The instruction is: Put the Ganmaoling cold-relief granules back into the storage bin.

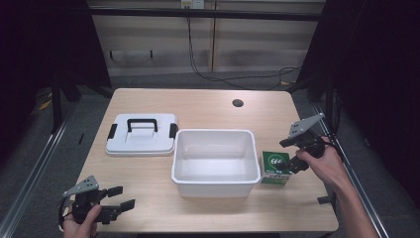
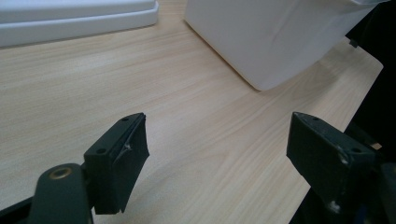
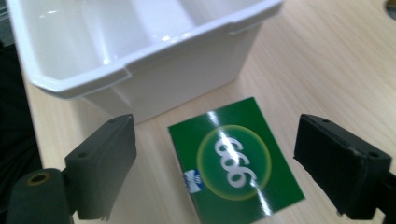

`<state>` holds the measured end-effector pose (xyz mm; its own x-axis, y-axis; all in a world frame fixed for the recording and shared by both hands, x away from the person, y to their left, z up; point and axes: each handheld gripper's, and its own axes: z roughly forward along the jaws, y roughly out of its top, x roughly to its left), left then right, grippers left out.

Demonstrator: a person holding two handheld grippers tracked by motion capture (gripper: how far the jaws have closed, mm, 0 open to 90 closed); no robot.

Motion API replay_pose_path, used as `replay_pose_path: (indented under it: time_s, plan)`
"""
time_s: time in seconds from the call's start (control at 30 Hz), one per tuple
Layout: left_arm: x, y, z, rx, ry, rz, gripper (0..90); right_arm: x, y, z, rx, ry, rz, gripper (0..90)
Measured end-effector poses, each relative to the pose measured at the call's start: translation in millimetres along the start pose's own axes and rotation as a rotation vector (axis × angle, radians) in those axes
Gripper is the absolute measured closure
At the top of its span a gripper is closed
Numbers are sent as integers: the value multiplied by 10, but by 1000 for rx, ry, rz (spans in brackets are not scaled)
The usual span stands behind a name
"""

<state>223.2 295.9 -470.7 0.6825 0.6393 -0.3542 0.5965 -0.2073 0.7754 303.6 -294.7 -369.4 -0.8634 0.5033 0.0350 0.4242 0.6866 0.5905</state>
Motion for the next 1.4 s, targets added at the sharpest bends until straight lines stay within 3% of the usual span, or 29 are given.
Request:
replay_pose_path:
  time_s: [0.07, 0.13, 0.17, 0.23, 0.27, 0.33, 0.43, 0.57, 0.6, 0.73, 0.77, 0.83, 0.9, 1.1, 1.27, 1.4]
  plan:
    - [1, -1, -3, 0, -3, 3, 205, 8, 48, 2, 20, 20, -5, 129]
    - [5, -3, -3, 2, -18, -2, 205, -20, 85, 35, 57, 84, 38, 149]
    - [5, -3, -3, 2, -18, -2, 205, -20, 85, 35, 57, 84, 38, 149]
    - [1, -2, 6, 12, -22, 1, 205, -25, 106, 75, 70, 94, 10, 146]
    - [0, 0, 10, 14, -27, 3, 205, -18, 131, 110, 113, 99, -9, 169]
    - [2, 0, 9, 15, -27, 4, 205, -13, 141, 127, 138, 100, -13, 188]
    - [1, -2, 4, 10, -21, 1, 205, -40, 162, 194, 195, 56, -60, 124]
    - [4, -5, 6, 12, -22, -3, 205, -47, 173, 214, 193, 36, -98, 94]
    - [5, -6, 6, 12, -20, -4, 205, -44, 186, 228, 200, 37, -133, 94]
    - [7, -5, -1, 6, -15, -3, 205, -46, 202, 267, 221, 15, -190, 93]
    - [7, -5, 0, 7, -14, -2, 205, -62, 200, 288, 221, 30, -215, 93]
    - [6, -5, 5, 12, -19, -4, 204, -96, 197, 355, 281, 46, -216, 92]
    - [8, -5, 4, 13, -19, -3, 204, -102, 200, 373, 300, 58, -218, 92]
    - [7, -6, 1, 9, -17, -4, 203, -138, 223, 418, 321, 91, -237, 92]
    - [7, -5, 5, 12, -19, -4, 203, -211, 173, 416, 345, 65, -193, 92]
    - [11, -6, 3, 12, -16, -5, 203, -242, 144, 455, 373, 94, -202, 92]
